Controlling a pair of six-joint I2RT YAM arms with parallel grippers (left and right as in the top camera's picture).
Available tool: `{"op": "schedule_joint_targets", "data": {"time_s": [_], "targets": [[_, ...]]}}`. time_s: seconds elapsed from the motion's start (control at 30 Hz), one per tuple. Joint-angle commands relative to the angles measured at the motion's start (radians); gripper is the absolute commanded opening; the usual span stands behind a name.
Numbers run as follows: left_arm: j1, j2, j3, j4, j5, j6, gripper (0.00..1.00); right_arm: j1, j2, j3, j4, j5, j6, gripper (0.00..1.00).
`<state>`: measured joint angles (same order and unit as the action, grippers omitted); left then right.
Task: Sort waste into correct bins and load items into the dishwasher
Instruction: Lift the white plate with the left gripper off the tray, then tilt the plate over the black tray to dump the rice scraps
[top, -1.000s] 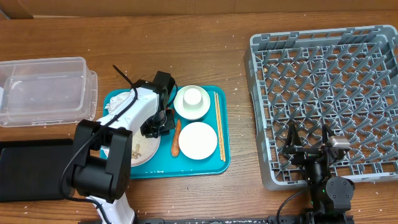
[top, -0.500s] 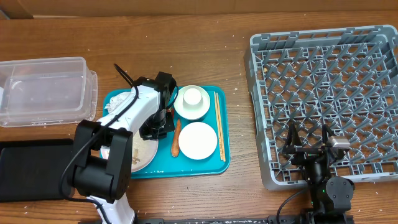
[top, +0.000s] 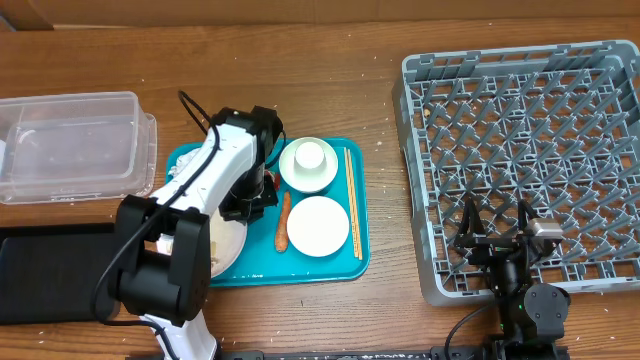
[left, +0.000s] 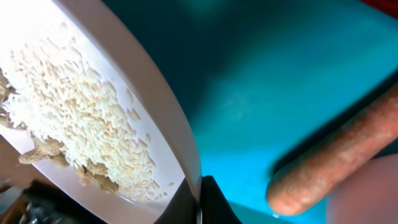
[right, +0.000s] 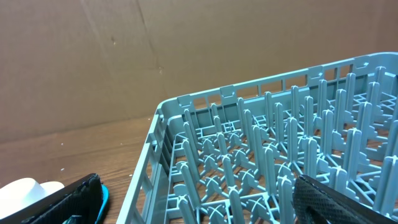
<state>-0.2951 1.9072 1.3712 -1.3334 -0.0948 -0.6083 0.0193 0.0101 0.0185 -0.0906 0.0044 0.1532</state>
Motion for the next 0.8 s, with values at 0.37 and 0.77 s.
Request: {"op": "schedule_joint_targets", "data": {"time_s": [0.37,0.77], "targets": [[0.024,0.004,0.285,-0.217,-0.107,-0.035,0.04,-0.006,-0.007,-0.01,0.006,0.002,-0.004,1.0],[0.313,-0.006,0.422,-0.316,-0.105,0.003,0.04,-0.006,-0.007,-0.01,0.006,0.002,-0.004,1.0]]}}
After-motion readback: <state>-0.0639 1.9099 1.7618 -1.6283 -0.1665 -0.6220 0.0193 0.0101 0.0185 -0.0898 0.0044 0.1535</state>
